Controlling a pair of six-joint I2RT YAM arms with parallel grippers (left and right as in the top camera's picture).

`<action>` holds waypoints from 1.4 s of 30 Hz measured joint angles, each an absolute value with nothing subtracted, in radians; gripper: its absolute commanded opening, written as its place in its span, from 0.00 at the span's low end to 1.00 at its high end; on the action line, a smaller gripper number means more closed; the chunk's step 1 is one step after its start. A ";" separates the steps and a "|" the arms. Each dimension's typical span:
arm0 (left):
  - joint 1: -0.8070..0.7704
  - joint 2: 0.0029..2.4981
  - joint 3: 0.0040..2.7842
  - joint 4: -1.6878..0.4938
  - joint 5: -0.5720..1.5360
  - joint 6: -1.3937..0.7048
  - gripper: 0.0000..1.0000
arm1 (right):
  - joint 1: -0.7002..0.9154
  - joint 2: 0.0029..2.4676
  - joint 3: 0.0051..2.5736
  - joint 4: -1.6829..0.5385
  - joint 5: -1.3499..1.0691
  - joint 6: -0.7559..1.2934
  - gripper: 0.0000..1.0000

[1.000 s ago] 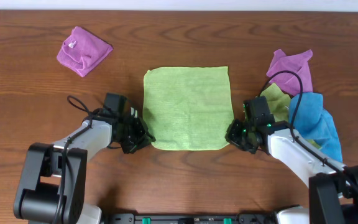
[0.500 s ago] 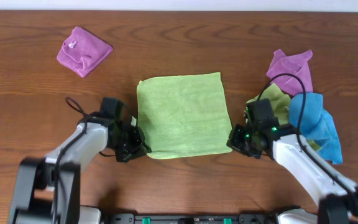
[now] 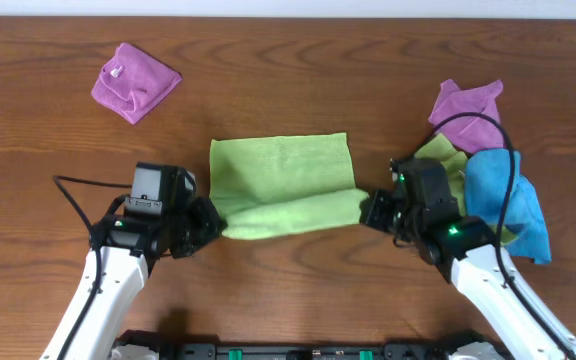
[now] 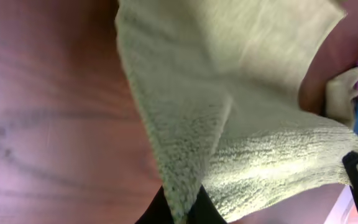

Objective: Fold the cloth
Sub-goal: 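Lift the near edge with both grippers and fold it toward the far edge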

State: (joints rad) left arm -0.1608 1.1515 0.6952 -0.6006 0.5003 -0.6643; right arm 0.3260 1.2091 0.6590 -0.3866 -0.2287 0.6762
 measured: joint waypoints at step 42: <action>-0.160 1.732 0.850 0.031 0.224 -0.778 0.56 | 0.326 1.832 0.859 0.168 -0.055 0.626 0.38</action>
State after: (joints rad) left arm -0.1600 1.7321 0.8501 0.0315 0.2245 -0.7776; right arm 0.3264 1.8317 0.8585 0.1684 -0.0547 0.6258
